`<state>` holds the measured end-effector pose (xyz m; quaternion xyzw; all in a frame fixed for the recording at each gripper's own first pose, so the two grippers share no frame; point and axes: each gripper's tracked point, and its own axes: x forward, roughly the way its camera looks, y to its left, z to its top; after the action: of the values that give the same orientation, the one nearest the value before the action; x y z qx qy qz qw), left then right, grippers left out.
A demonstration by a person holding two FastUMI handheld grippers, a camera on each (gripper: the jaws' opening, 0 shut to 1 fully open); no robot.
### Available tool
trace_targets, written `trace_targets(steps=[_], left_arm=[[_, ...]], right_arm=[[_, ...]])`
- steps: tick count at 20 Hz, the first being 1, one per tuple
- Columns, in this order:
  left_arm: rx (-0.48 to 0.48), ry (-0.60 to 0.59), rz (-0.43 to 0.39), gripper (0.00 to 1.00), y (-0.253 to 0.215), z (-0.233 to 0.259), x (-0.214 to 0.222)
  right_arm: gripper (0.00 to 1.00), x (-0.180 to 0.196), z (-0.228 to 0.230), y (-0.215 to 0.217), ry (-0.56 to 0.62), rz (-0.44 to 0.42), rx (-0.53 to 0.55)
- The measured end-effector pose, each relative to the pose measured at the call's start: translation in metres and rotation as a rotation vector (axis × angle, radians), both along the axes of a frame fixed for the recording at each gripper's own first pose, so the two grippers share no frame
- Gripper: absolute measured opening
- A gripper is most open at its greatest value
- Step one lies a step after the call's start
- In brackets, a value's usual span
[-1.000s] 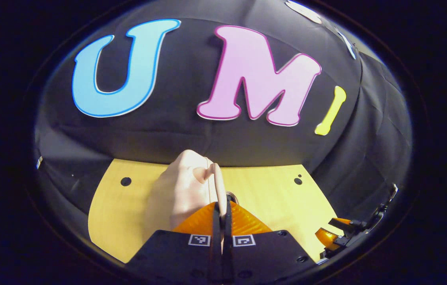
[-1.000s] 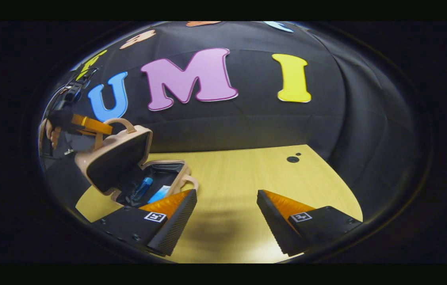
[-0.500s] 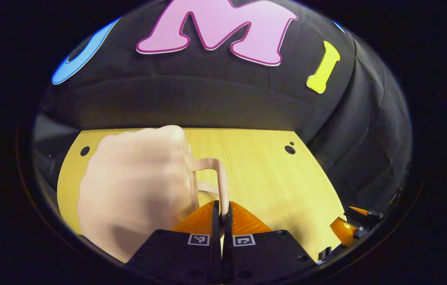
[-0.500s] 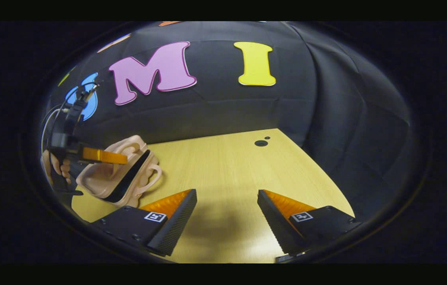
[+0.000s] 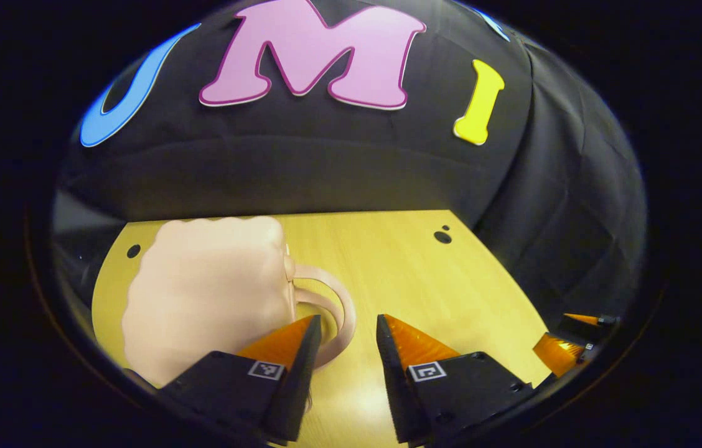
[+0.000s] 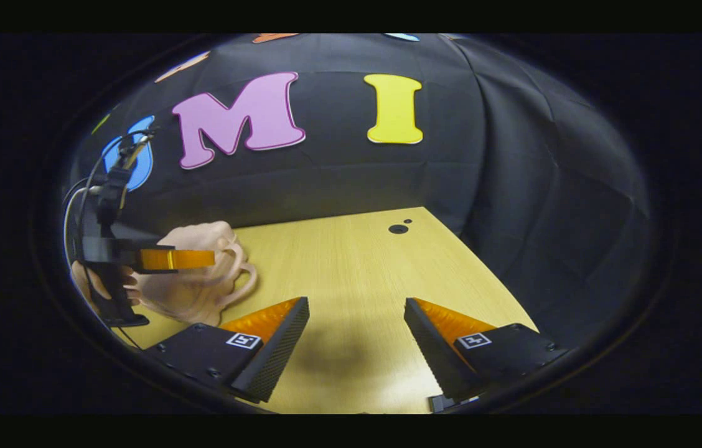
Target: First open the suitcase, pack the skin care products into it, and then close the suitcase.
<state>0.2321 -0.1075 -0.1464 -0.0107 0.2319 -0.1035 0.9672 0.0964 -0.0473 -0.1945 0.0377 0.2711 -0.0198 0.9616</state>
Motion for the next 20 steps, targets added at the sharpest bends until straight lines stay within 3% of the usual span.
trace_targets(steps=[1, 2, 3, 4, 5, 7, 9, 10, 14, 20], left_arm=[[-0.003, -0.038, -0.003, 0.67, 0.007, 0.016, -0.015], [-0.007, -0.088, -0.002, 0.71, 0.012, 0.035, -0.031], [-0.014, -0.156, 0.007, 0.81, 0.019, 0.059, -0.054], [-0.018, -0.219, 0.021, 0.86, 0.024, 0.080, -0.075], [-0.015, -0.275, 0.035, 0.92, 0.032, 0.098, -0.099], [0.013, -0.383, 0.076, 0.96, 0.049, 0.130, -0.149], [0.063, -0.483, 0.135, 0.91, 0.068, 0.152, -0.197], [0.083, -0.510, 0.163, 0.96, 0.076, 0.158, -0.216], [-0.036, -0.642, 0.193, 0.96, 0.081, 0.181, -0.286], [0.033, -0.645, 0.239, 0.96, 0.093, 0.191, -0.348]], right_arm=[[0.98, -0.001, 0.012, 0.004, -0.022, 0.005, -0.001], [0.98, -0.005, 0.025, 0.009, -0.043, 0.012, -0.004], [0.98, -0.010, 0.040, 0.015, -0.067, 0.019, -0.002], [0.89, -0.015, 0.054, 0.023, -0.085, 0.026, 0.009], [0.98, -0.022, 0.068, 0.032, -0.105, 0.032, 0.023], [0.98, -0.040, 0.097, 0.047, -0.157, 0.044, 0.038], [0.98, -0.063, 0.126, 0.063, -0.216, 0.066, 0.046], [0.98, -0.076, 0.135, 0.072, -0.235, 0.085, 0.052], [0.98, -0.127, 0.165, 0.099, -0.310, 0.167, 0.027], [0.97, -0.187, 0.169, 0.116, -0.348, 0.199, 0.058]])
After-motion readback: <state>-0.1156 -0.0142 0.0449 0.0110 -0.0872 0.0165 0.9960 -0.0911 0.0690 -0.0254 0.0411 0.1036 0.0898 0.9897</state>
